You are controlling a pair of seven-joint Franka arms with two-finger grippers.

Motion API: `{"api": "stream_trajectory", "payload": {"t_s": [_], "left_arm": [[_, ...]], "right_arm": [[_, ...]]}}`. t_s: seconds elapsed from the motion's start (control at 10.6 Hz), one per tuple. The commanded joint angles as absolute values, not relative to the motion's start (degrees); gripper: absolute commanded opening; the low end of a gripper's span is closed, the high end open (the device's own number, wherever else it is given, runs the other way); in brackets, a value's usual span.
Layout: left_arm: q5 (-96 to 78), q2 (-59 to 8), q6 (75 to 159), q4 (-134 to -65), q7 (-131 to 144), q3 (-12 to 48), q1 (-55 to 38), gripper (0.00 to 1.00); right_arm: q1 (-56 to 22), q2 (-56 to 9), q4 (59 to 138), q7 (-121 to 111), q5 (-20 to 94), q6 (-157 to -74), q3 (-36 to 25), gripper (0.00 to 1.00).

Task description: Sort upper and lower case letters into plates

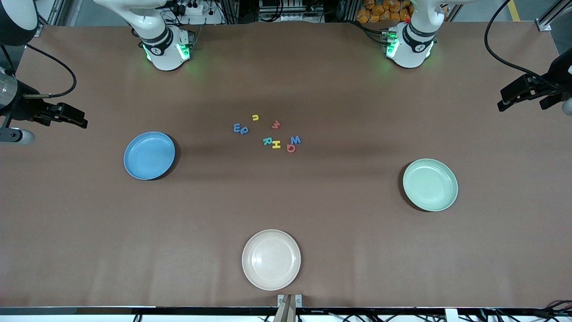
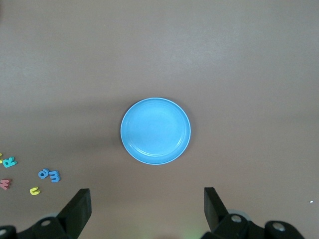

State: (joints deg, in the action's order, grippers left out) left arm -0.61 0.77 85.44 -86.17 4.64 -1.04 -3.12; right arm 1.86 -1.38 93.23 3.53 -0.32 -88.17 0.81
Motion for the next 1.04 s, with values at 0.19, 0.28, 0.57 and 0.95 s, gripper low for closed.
{"api": "stream_trajectory", "payload": {"t_s": [0.19, 0.28, 0.57, 0.95], "left_arm": [[-0.4, 0.5, 85.3, -86.1, 3.3, -1.0, -3.3, 1.00], [-1.0, 0.2, 85.4, -86.9, 3.3, -0.9, -3.3, 1.00], [-4.0, -0.1, 89.4, -91.8, 3.9, 6.0, -3.5, 1.00], [-6.2, -0.3, 102.8, -101.8, 10.4, 16.9, -3.6, 1.00]], "right_arm": [[2.4, -1.1, 92.6, 4.1, -0.1, -87.5, 1.1, 1.00], [2.4, -1.1, 92.6, 4.1, -0.1, -87.5, 1.1, 1.00], [2.4, -1.2, 92.6, 4.1, -0.1, -87.5, 1.1, 1.00], [-1.6, -2.8, 93.0, 10.2, 0.3, -89.2, 1.3, 1.00]]}}
